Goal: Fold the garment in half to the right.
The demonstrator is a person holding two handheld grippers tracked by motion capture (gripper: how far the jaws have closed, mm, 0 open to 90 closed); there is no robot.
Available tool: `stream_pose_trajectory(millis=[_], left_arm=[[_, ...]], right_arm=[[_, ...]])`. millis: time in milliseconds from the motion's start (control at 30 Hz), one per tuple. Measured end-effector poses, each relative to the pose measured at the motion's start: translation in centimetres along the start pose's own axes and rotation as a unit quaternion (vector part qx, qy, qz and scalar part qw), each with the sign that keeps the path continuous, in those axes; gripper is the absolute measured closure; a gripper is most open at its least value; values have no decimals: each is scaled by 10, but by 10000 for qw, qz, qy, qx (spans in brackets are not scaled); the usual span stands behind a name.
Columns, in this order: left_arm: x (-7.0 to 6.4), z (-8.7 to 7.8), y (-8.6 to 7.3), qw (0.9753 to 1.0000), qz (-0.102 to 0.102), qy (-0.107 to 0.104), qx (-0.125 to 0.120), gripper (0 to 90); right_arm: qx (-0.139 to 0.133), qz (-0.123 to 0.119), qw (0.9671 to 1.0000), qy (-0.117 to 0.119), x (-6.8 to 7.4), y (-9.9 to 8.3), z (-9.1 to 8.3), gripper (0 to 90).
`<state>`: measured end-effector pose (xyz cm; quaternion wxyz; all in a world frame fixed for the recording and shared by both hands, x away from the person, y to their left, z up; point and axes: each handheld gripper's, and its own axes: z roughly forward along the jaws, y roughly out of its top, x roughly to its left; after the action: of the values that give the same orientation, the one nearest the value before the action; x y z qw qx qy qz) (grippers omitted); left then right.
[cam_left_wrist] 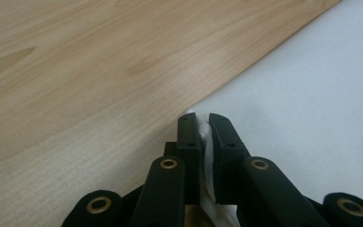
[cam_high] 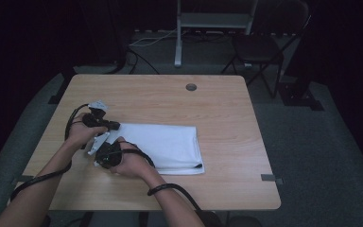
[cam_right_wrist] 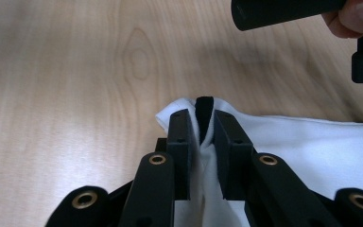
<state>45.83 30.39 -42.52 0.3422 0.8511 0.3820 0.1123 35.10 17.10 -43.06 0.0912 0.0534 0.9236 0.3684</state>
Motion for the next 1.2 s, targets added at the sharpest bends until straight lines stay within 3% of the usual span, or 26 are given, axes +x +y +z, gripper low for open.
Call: stream_pose_trajectory(millis=[167,333,433,833,1200], left_arm=[[5,2,3,9999,-139,101,-11,837],[8,5,6,9998,-126,138,-22,834],[9,6,7,9997,-201,146,-62,834],[5,-4,13,9999,-61,126,-92,847],[-3,-22,34,9995,149,282,-63,848]], right_arm=[[31,75,10000,-14,-8,-1,-1,779],[-28,102,9999,-98,-11,-3,0,777],[-94,243,9996,-84,-15,-4,2,779],[-282,522,9982,-50,-17,-3,0,781],[-788,694,9944,-83,-20,7,-21,778]])
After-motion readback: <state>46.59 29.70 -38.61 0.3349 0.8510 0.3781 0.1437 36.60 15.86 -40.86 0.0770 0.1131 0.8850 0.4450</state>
